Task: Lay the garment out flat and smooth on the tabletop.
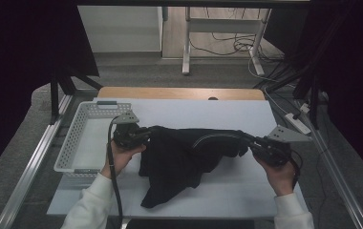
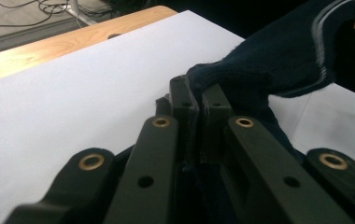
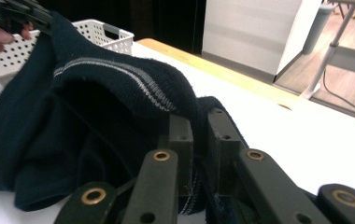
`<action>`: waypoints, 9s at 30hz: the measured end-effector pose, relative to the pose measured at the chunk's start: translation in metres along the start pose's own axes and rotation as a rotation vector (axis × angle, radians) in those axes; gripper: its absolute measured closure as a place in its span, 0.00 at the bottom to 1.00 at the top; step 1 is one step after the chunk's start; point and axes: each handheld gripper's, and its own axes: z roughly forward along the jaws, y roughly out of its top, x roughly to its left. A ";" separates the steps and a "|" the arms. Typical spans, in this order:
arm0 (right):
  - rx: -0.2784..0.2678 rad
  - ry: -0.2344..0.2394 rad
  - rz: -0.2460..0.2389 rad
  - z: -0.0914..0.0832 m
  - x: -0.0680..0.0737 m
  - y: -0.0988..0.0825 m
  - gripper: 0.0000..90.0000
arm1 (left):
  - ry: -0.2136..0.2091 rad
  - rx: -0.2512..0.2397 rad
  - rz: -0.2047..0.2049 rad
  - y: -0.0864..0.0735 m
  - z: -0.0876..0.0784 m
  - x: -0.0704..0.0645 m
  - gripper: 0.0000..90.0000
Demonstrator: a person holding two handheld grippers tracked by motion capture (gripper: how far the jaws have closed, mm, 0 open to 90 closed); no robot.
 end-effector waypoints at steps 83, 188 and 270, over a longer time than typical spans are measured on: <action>0.354 0.035 0.088 0.105 0.023 -0.073 0.42 | 0.078 0.109 0.016 -0.006 0.030 -0.001 0.42; 0.220 0.000 0.048 0.012 0.034 -0.070 0.43 | -0.063 0.094 0.006 -0.011 0.032 -0.021 0.97; 0.228 0.103 0.005 0.099 0.046 -0.031 0.84 | 0.071 0.147 -0.026 -0.014 0.030 -0.001 0.55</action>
